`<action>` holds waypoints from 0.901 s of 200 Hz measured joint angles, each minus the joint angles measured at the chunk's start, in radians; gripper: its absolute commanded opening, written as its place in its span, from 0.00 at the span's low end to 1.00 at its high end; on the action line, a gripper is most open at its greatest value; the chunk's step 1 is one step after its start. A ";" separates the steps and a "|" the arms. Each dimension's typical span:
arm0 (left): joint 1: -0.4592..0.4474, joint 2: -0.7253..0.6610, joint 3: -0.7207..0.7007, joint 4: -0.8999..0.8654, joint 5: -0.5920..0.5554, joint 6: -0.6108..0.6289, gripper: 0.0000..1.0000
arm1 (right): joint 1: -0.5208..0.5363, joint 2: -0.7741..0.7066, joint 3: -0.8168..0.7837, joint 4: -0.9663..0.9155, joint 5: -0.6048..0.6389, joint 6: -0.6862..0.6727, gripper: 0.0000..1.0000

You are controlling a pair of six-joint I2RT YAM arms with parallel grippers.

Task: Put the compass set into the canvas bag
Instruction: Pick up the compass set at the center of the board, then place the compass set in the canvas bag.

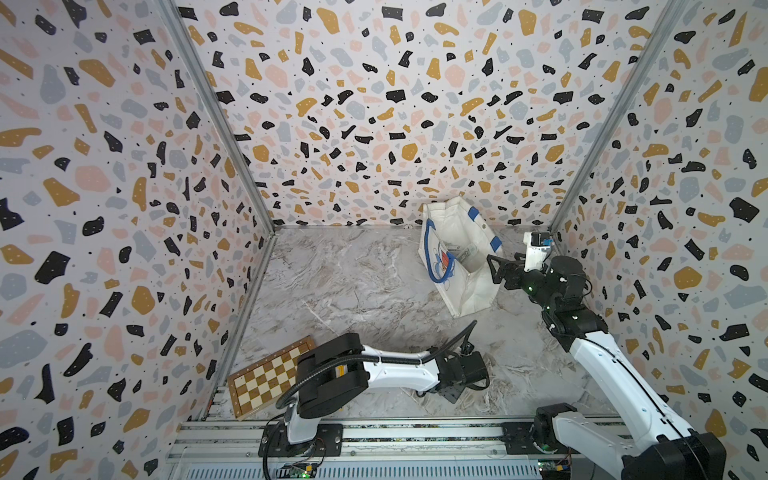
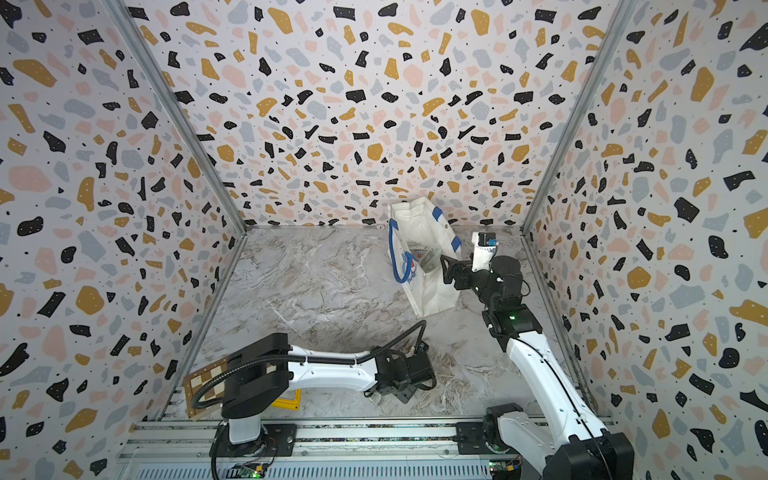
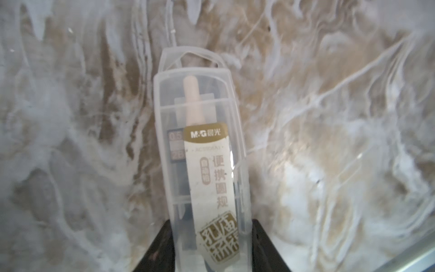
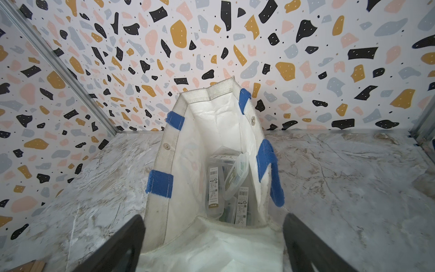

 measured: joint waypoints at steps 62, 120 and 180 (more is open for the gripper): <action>0.062 -0.513 -0.353 0.093 -0.175 0.050 0.32 | 0.170 0.081 0.145 -0.087 -0.080 0.027 0.93; 0.297 -0.844 -0.555 0.312 -0.170 0.213 0.27 | 0.479 0.290 0.201 -0.132 -0.175 0.039 0.91; 0.360 -0.842 -0.553 0.401 -0.111 0.300 0.26 | 0.515 0.526 0.254 -0.087 -0.382 0.107 0.76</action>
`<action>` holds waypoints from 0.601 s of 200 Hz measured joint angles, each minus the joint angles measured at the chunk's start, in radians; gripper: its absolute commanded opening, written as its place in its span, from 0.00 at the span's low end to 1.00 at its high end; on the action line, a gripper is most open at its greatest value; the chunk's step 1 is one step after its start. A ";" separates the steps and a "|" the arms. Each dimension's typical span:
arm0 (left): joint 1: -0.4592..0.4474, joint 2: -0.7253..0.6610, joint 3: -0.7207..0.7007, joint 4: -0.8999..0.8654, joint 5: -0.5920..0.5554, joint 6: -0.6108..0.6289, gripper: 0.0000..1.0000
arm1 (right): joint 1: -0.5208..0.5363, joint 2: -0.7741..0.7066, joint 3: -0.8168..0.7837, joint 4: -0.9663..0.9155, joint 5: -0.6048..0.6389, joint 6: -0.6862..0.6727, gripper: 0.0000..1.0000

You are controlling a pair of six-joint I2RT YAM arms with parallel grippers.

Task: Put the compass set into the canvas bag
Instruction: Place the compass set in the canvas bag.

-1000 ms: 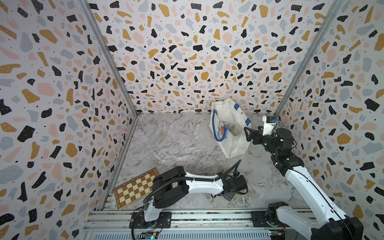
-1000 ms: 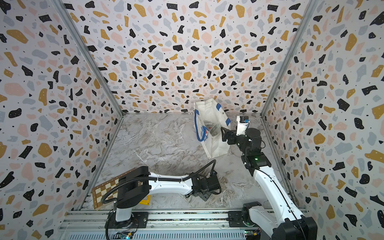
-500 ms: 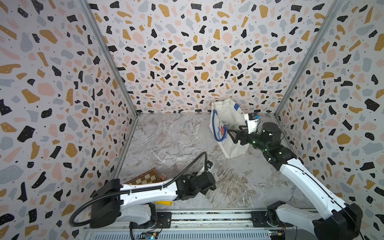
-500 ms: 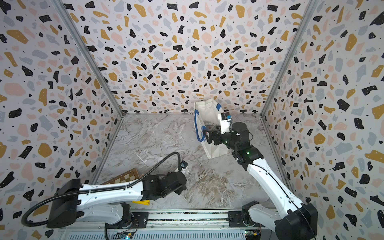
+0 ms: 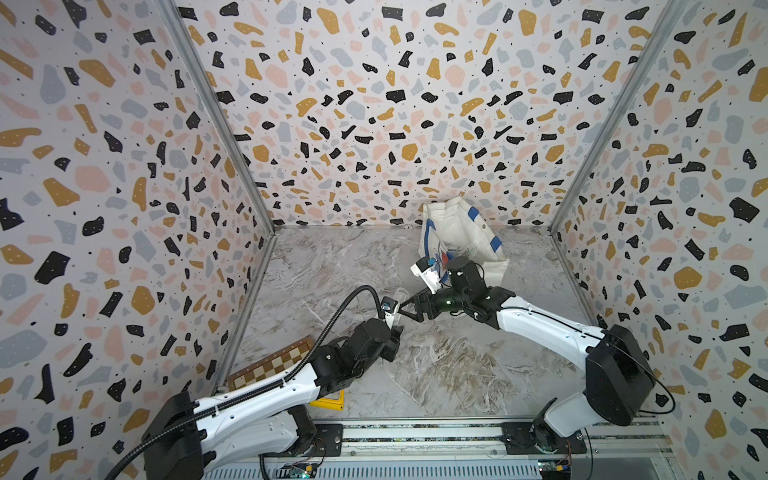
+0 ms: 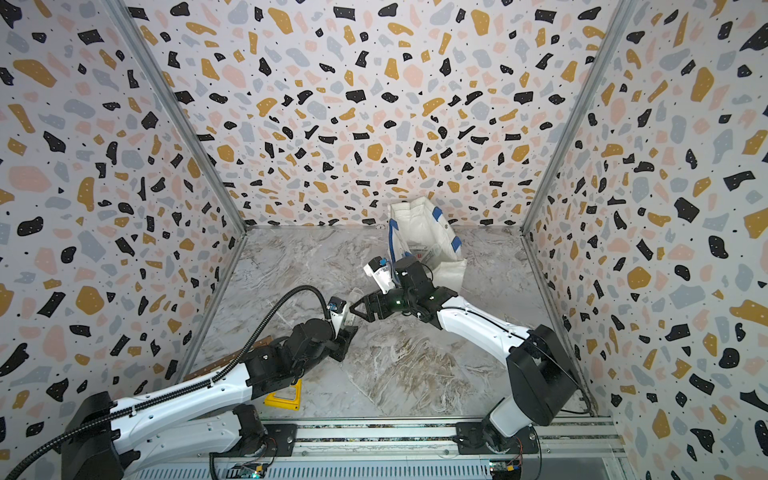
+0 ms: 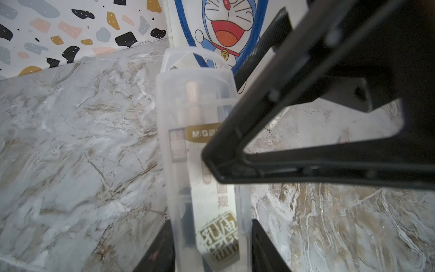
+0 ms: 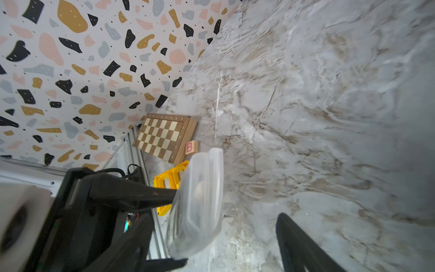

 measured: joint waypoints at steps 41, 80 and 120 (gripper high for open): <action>0.004 0.000 0.000 0.023 0.019 0.014 0.26 | 0.001 0.042 0.038 0.041 -0.071 0.021 0.52; 0.010 0.000 0.000 0.021 0.019 0.016 0.31 | 0.001 0.058 0.043 0.060 -0.102 0.037 0.32; 0.015 0.005 0.000 0.018 0.001 0.032 0.58 | 0.012 0.058 0.059 0.056 -0.095 0.057 0.11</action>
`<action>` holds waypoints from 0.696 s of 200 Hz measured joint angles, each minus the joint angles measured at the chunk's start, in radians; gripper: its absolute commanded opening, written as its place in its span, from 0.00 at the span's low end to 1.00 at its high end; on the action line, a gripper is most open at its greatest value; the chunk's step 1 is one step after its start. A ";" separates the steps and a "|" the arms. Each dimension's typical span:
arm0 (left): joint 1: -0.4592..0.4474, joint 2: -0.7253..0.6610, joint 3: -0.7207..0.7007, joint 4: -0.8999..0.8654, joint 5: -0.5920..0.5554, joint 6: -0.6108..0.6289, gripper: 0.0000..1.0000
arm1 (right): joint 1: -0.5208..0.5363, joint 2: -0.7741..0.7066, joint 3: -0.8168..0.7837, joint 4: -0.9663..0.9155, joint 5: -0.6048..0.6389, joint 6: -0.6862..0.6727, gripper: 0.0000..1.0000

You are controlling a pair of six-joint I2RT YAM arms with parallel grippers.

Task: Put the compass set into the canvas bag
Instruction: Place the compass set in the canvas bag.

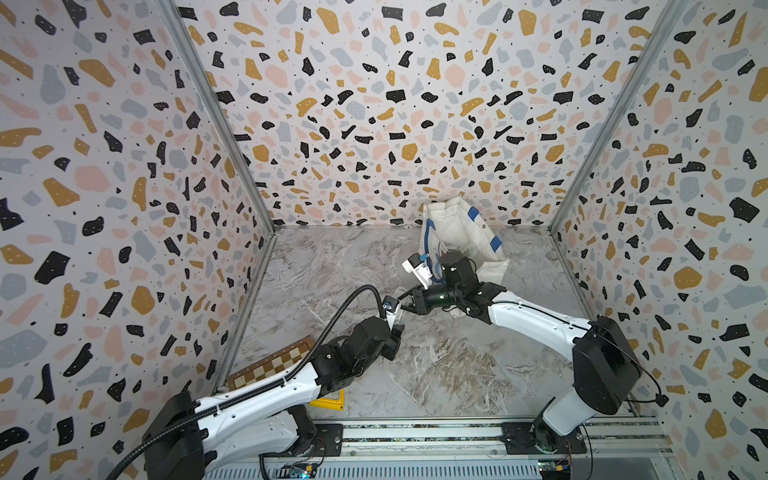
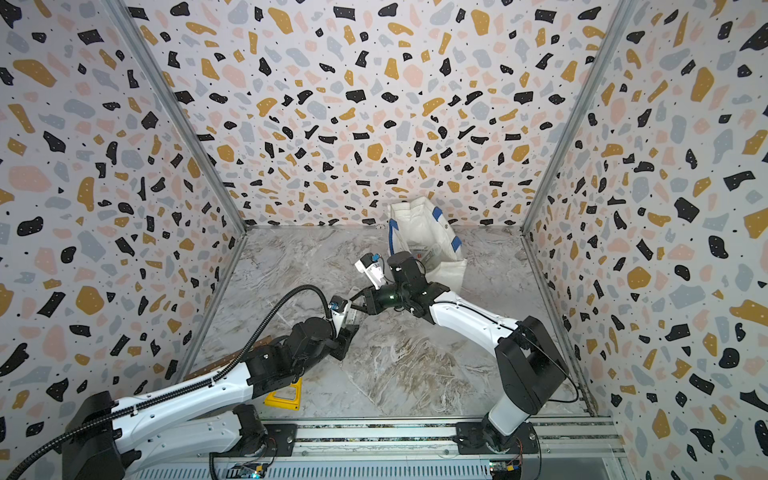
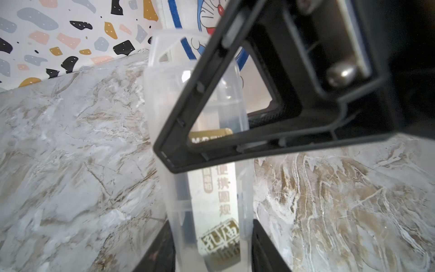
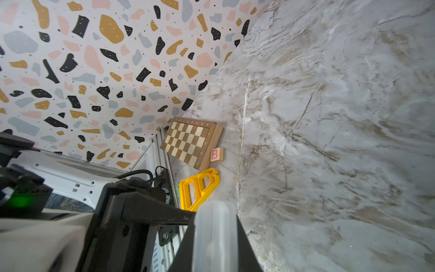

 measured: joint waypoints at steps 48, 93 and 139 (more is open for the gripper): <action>0.007 0.002 0.000 0.003 -0.025 0.002 0.79 | -0.004 0.001 0.042 -0.052 0.069 -0.050 0.00; 0.019 0.002 -0.004 0.006 -0.032 0.008 0.86 | -0.028 0.001 0.104 -0.104 0.151 -0.092 0.00; 0.042 0.006 -0.026 0.024 -0.025 0.008 0.89 | -0.089 0.001 0.199 -0.127 0.240 -0.127 0.00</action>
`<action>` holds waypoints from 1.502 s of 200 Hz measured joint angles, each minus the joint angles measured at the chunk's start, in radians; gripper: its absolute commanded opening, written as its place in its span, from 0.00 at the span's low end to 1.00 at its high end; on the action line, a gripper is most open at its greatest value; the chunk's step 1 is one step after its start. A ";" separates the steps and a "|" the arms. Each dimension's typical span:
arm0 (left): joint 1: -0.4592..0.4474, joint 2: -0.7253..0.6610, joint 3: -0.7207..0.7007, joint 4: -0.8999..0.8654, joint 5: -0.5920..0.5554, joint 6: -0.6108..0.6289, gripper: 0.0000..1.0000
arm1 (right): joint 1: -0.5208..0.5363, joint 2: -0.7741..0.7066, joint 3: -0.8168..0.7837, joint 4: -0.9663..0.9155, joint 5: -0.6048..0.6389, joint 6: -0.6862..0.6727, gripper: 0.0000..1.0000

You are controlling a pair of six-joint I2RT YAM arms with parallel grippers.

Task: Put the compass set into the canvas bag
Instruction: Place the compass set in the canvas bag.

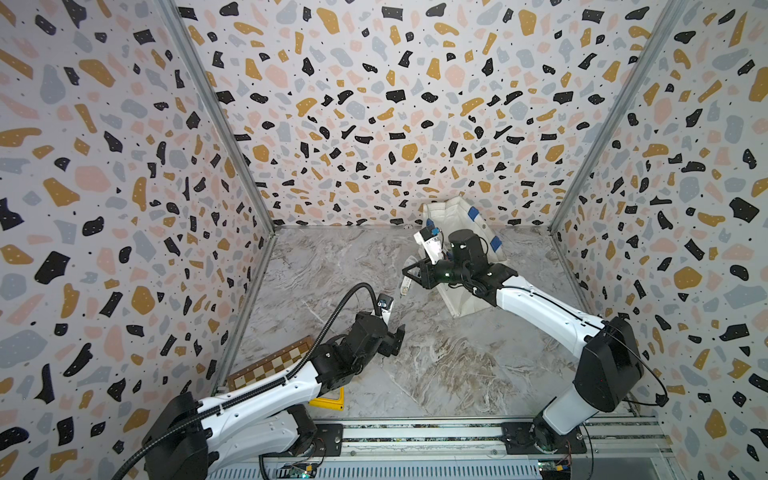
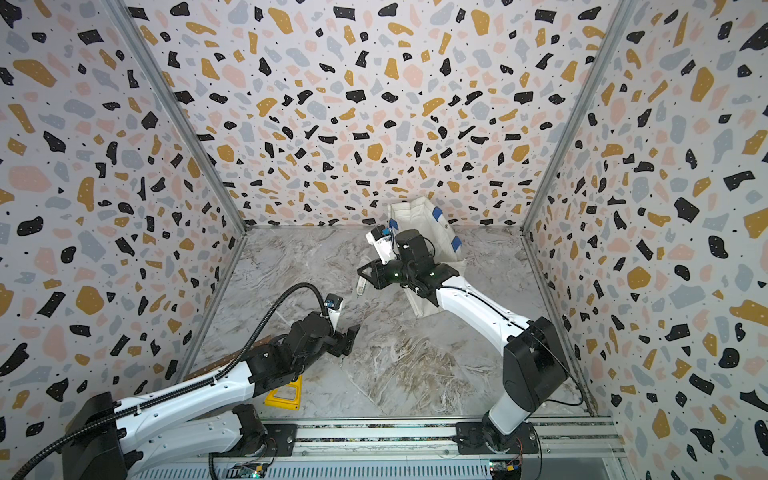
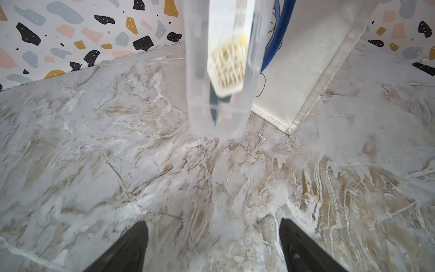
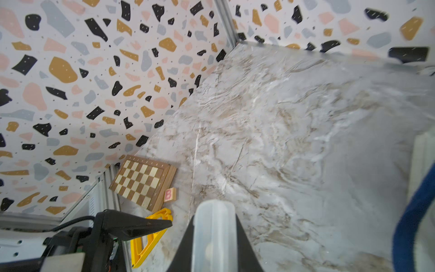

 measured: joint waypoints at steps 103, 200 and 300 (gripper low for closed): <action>0.022 0.000 -0.079 0.105 0.140 0.060 0.86 | -0.191 0.008 0.264 -0.071 0.437 -0.148 0.00; 0.022 -0.016 -0.187 0.297 0.323 0.171 0.85 | -0.238 0.364 0.428 -0.257 0.533 -0.183 0.00; 0.022 -0.055 -0.203 0.351 0.357 0.185 0.85 | -0.241 0.493 0.531 -0.401 0.517 -0.154 0.52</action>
